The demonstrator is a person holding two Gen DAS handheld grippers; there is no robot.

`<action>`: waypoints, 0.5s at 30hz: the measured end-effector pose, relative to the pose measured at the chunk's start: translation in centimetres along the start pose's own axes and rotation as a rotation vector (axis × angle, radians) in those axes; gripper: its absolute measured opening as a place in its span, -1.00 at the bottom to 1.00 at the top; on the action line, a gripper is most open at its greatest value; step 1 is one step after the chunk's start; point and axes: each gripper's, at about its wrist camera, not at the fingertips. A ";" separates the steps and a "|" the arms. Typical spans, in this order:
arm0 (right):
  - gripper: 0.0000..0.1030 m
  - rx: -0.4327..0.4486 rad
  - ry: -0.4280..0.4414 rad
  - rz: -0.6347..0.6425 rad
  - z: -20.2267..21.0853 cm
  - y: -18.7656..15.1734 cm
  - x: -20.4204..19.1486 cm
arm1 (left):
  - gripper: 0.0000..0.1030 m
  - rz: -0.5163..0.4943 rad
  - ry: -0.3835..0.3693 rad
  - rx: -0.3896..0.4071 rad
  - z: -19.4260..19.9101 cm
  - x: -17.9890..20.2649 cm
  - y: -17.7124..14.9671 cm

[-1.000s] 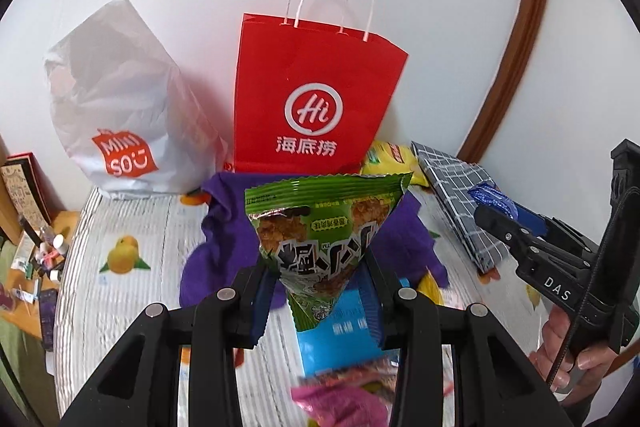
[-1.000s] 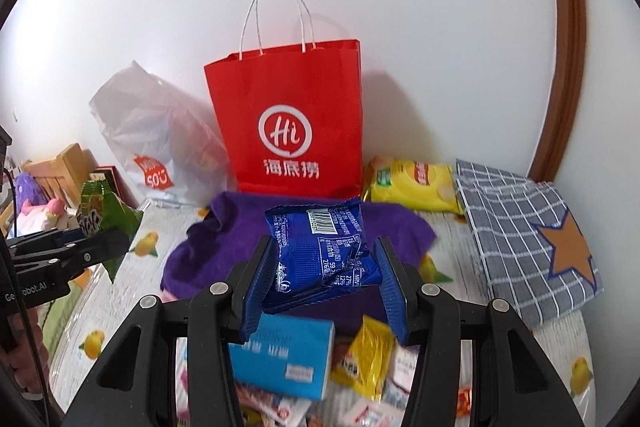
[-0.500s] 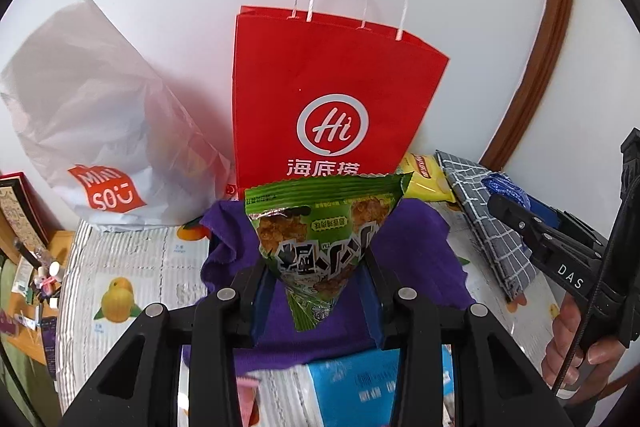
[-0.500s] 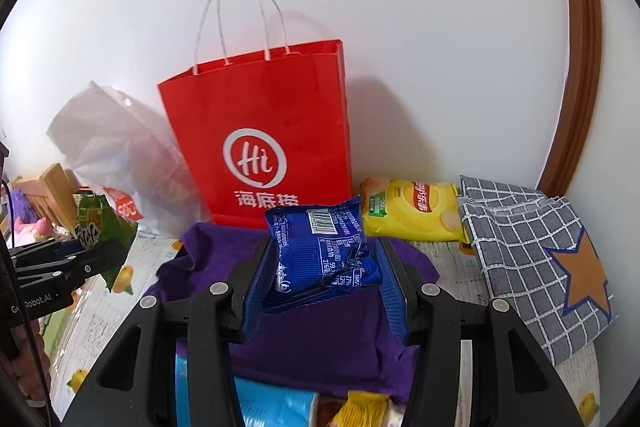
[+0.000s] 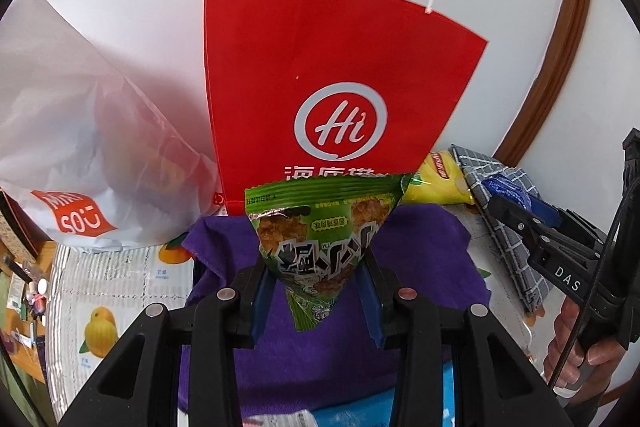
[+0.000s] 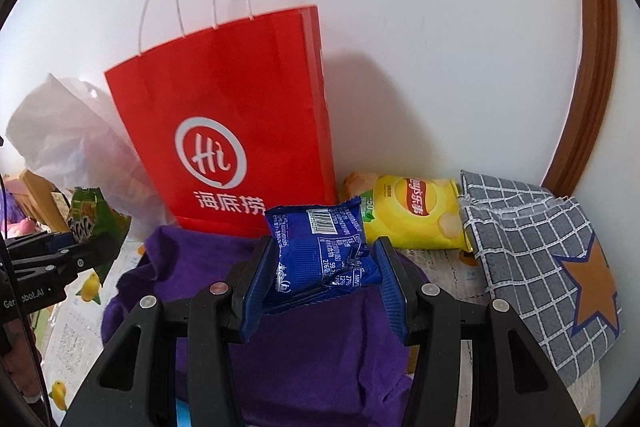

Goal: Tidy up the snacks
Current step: 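Carry the green bag and blue packet with both tools over the purple towel, then open both tools to drop the green bag and blue packet onto the towel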

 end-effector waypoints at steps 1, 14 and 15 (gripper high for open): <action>-0.03 -0.007 0.001 -0.002 -0.4 -0.2 0.1 | -0.29 0.001 0.002 -0.004 -0.4 -0.1 0.0; -0.03 -0.221 -0.009 0.033 -7.2 -5.1 1.0 | -0.29 0.042 0.047 -0.211 -8.3 -2.3 -3.9; -0.03 -0.232 -0.009 0.033 -7.5 -5.3 1.0 | -0.29 0.042 0.052 -0.227 -8.8 -2.5 -4.2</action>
Point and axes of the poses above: each gripper's, at about its wrist camera, not at the fingertips, and z roughly against the way its jaws point, x to its right, y to its top, and after that the axes turned 14 degrees about x, right-handed
